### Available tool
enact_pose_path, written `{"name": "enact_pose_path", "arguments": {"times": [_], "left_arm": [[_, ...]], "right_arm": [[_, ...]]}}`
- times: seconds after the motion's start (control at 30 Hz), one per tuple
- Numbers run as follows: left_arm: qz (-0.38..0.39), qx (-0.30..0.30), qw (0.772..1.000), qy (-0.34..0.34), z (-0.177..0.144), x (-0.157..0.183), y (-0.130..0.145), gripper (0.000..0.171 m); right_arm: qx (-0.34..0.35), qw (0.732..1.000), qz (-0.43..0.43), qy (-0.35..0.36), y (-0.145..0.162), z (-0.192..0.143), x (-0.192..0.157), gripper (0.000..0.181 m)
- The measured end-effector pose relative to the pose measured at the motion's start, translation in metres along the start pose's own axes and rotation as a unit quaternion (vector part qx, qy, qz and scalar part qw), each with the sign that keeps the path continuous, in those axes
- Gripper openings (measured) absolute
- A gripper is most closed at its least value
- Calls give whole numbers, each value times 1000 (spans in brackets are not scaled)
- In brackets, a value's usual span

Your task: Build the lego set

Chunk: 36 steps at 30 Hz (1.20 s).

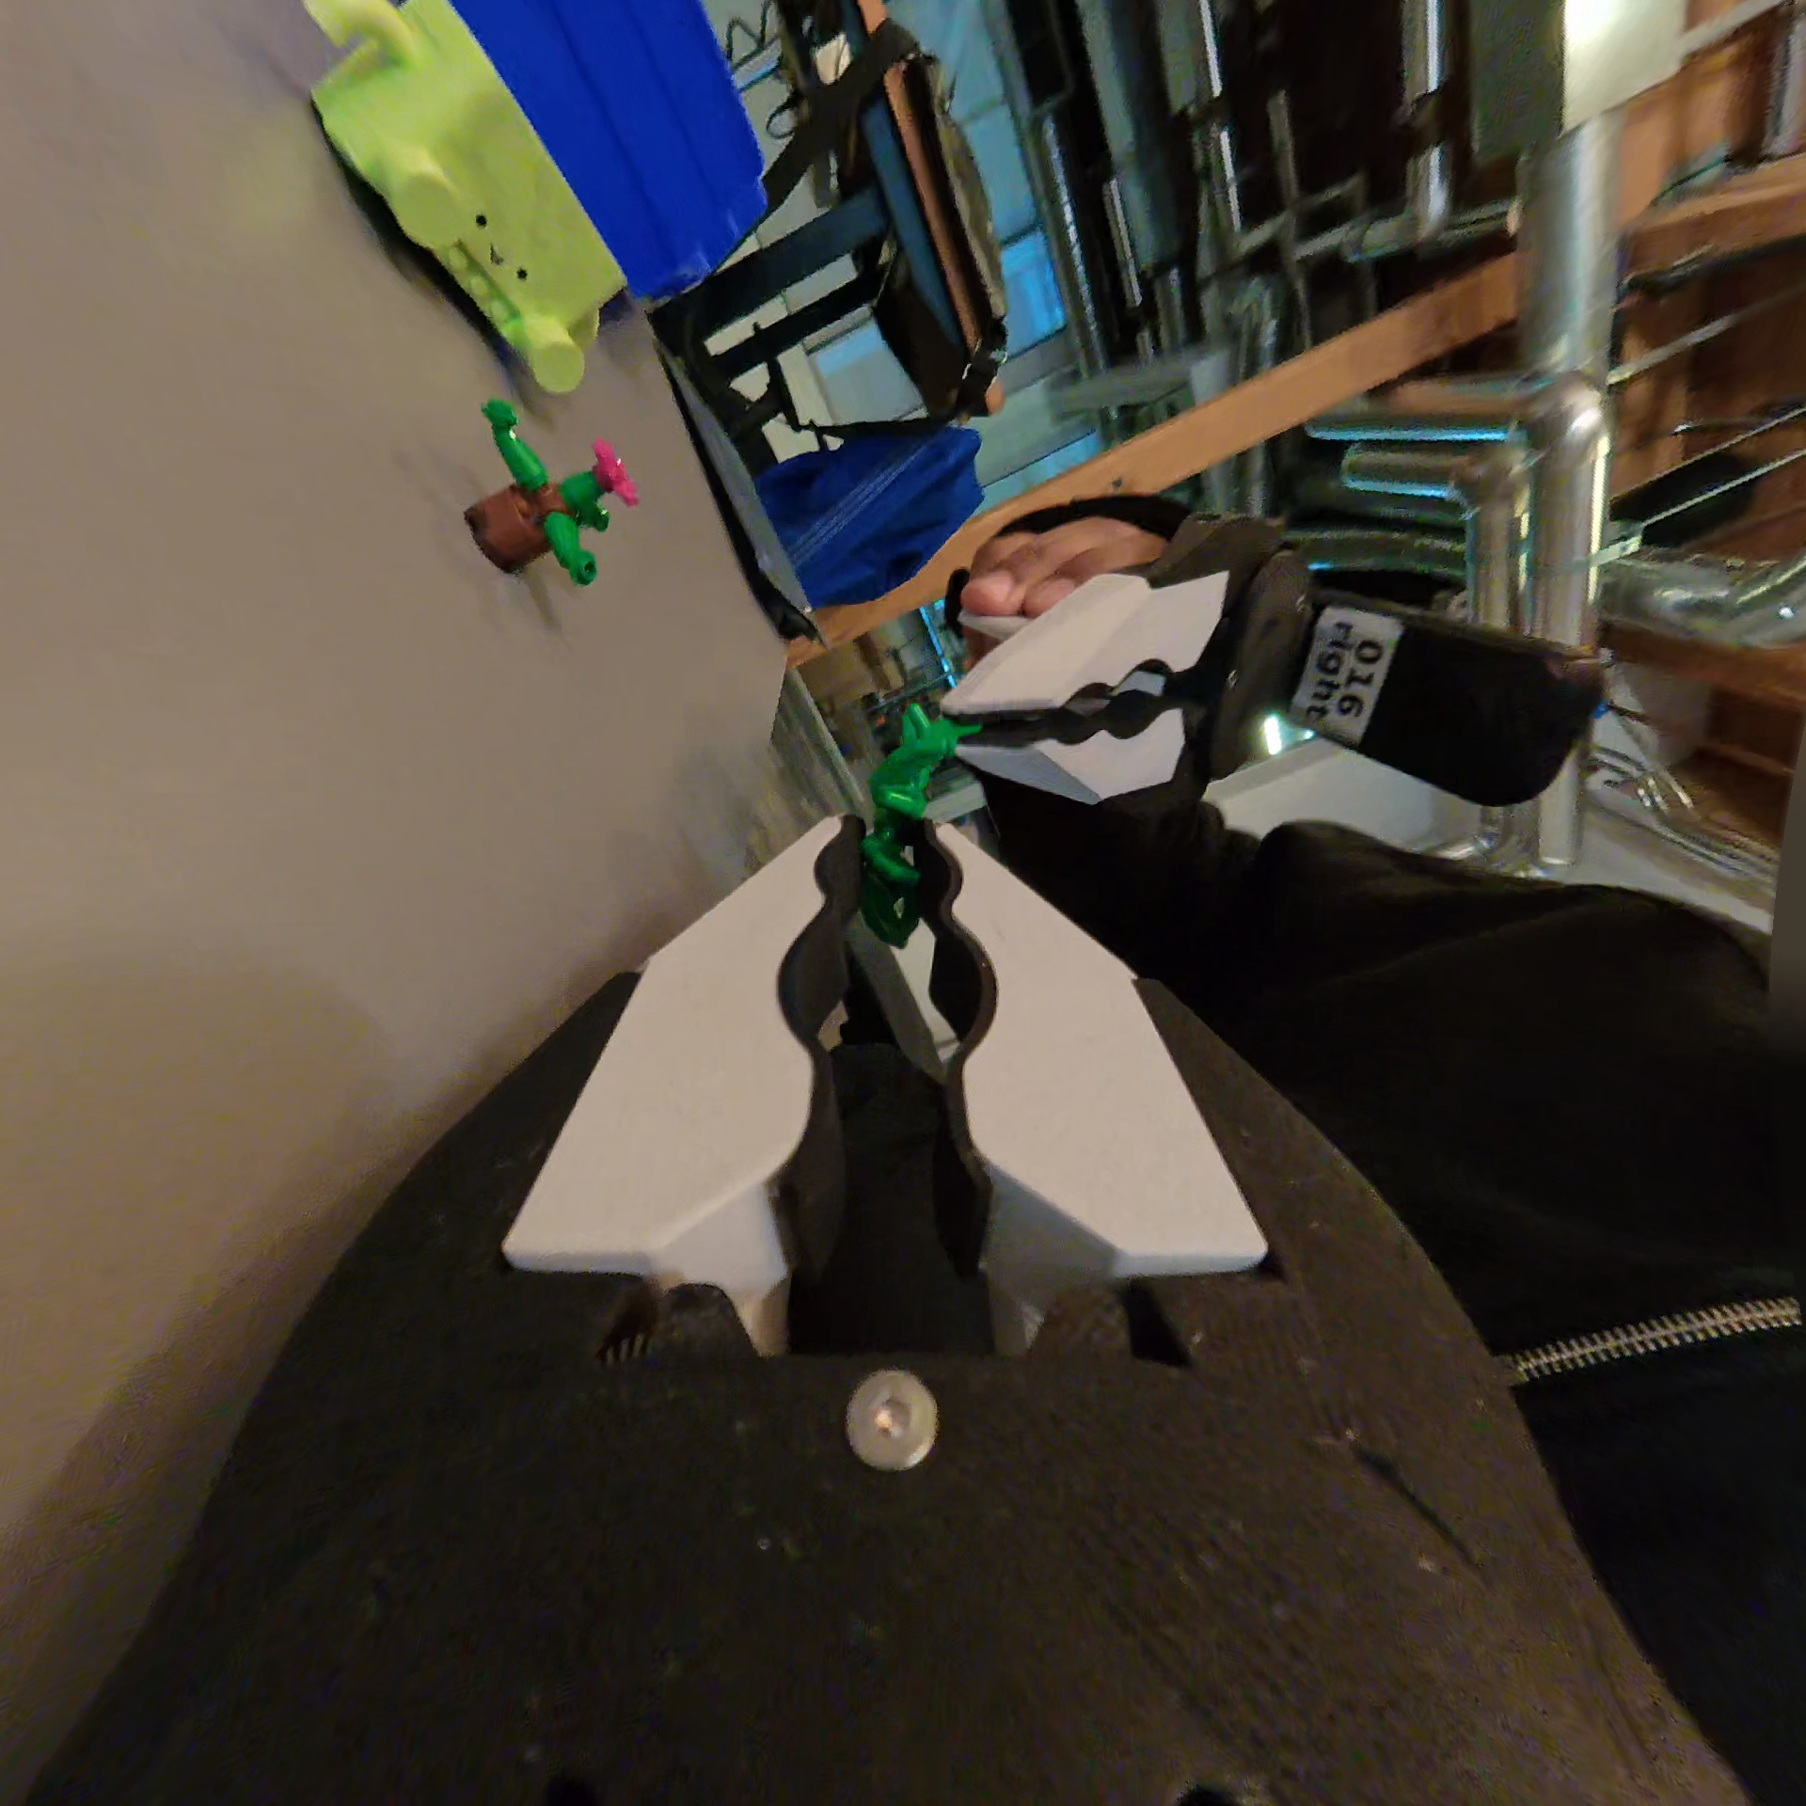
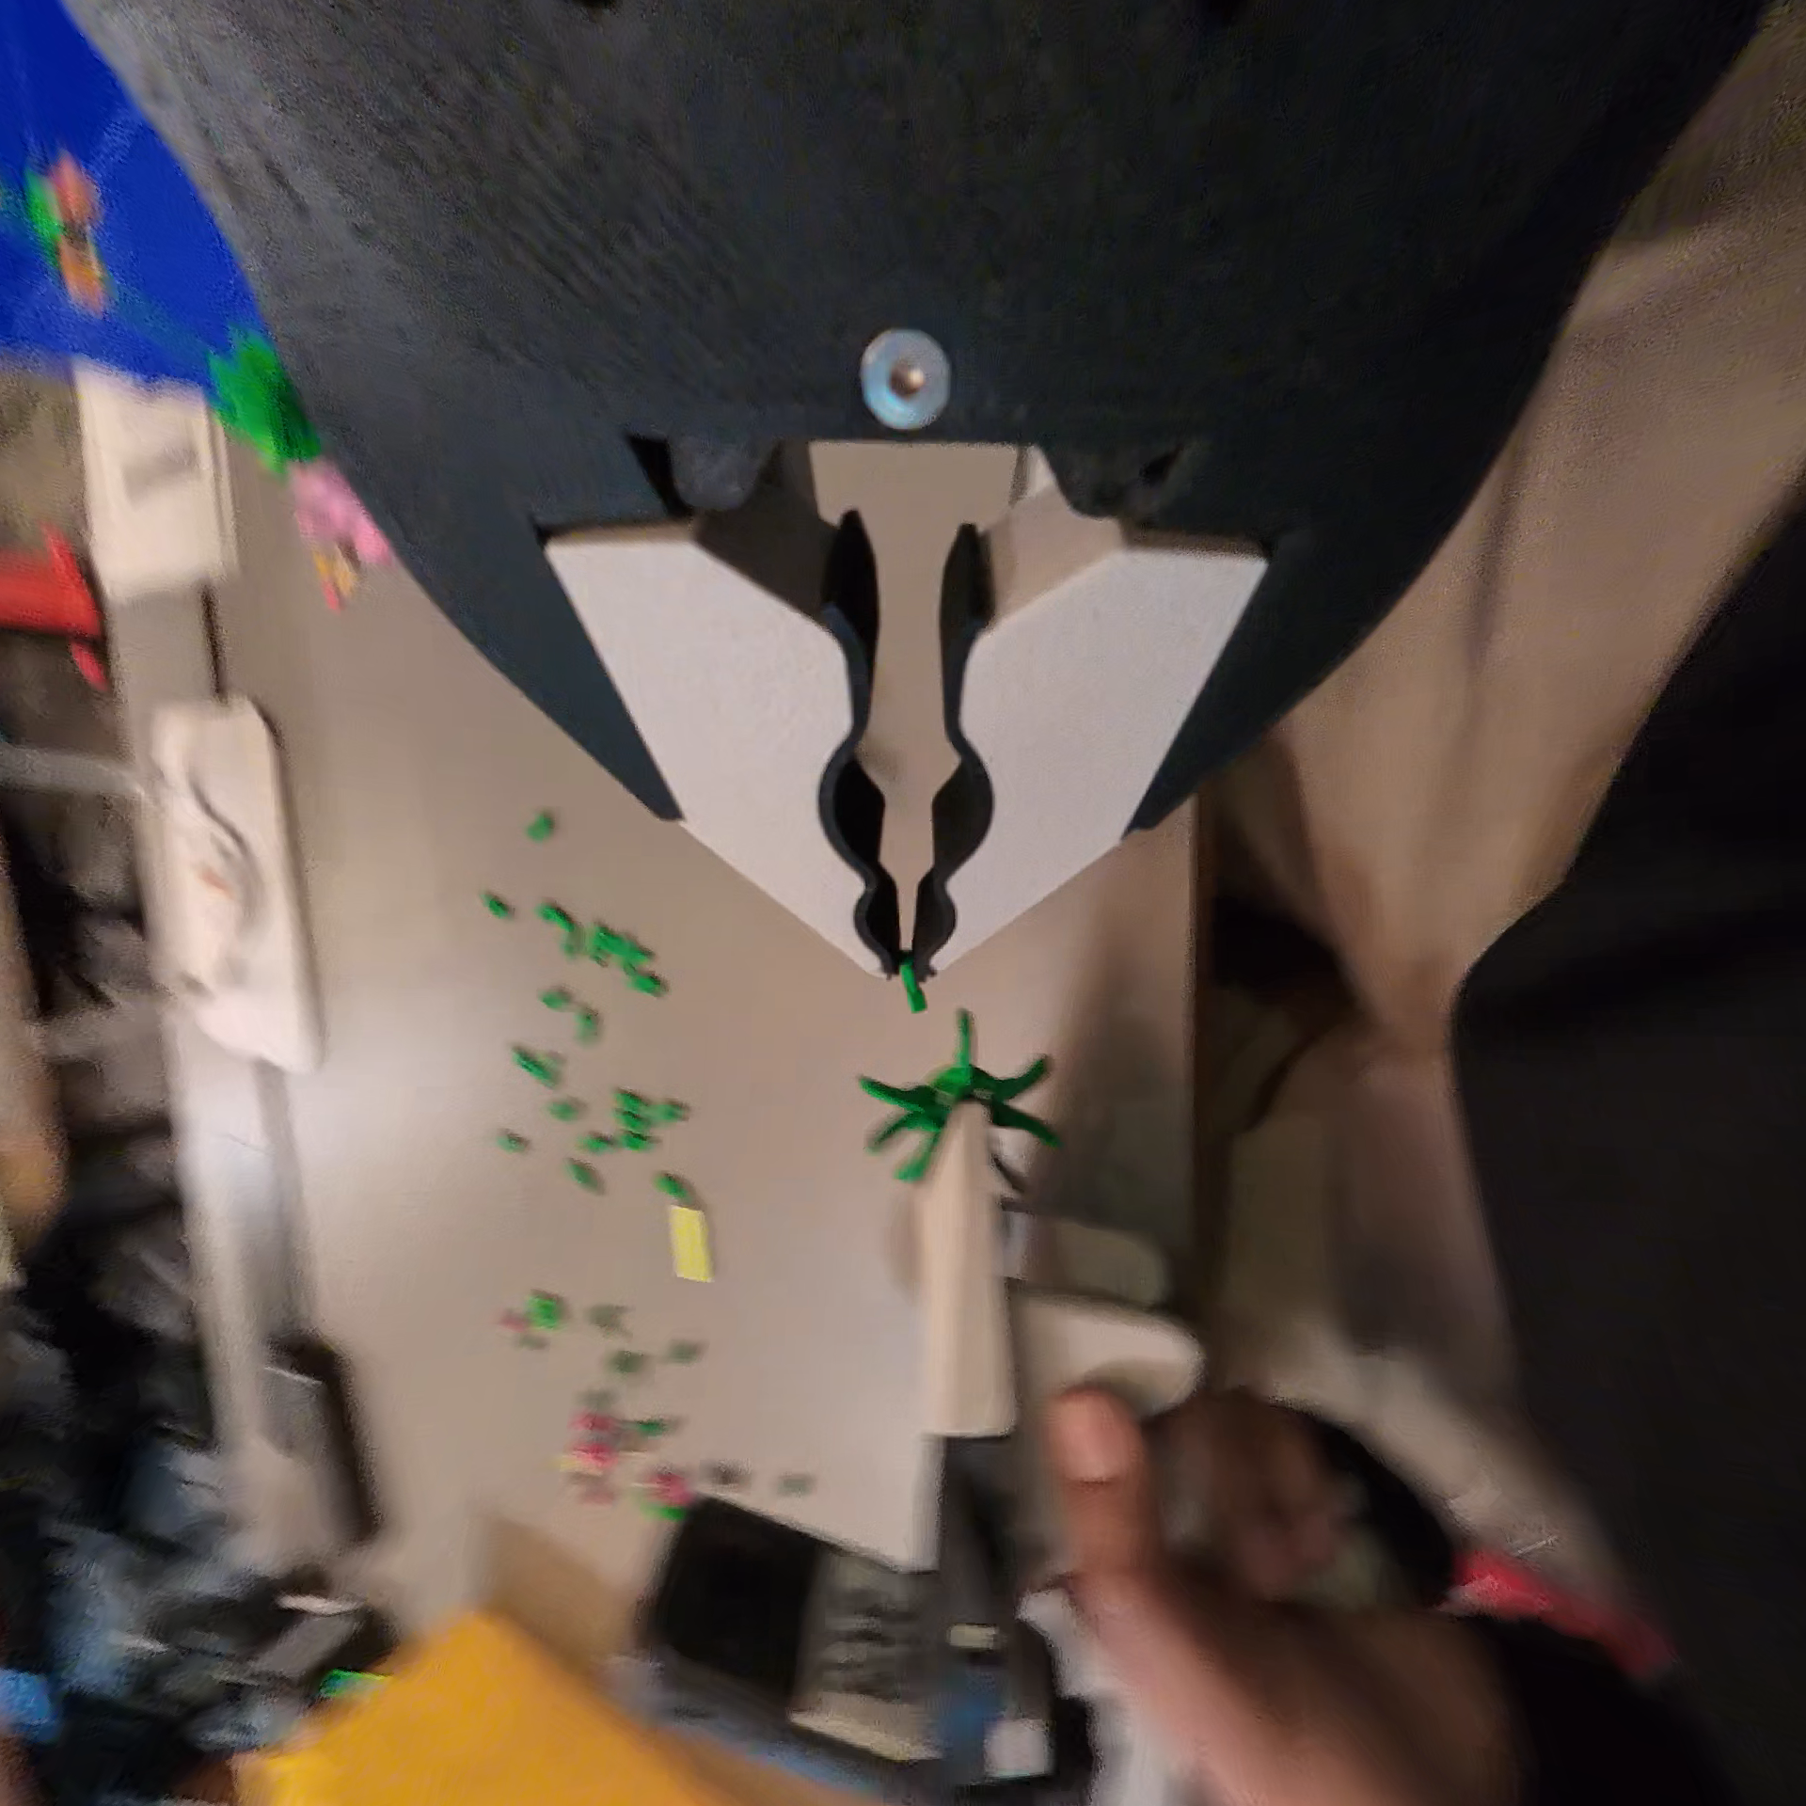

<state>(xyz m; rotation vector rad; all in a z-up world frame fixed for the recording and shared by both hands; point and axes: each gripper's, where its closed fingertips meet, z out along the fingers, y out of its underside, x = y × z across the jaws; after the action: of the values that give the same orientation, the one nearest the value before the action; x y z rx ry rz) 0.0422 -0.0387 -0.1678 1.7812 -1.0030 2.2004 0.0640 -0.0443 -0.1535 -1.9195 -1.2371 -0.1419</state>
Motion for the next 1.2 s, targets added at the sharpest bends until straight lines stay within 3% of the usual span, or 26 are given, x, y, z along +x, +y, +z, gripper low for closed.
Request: {"name": "enact_pose_path", "arguments": {"times": [0.17,0.33,0.8,1.03,1.2], "left_arm": [[-12,-20,1000,0,2,-3,6,10],[-21,-33,999,3,3,-3,10,10],[-28,-51,998,8,4,-2,17,9],[-55,-53,992,99,-1,22,15,8],[-64,-65,989,115,1,25,18,8]], "right_arm": [[-28,994,-76,-68,7,10,-8,1],[-20,990,-89,-104,2,17,-15,1],[-9,987,-68,-146,-5,21,-21,0],[70,978,0,-195,-22,9,-20,0],[92,973,21,-212,-26,4,-23,0]]}}
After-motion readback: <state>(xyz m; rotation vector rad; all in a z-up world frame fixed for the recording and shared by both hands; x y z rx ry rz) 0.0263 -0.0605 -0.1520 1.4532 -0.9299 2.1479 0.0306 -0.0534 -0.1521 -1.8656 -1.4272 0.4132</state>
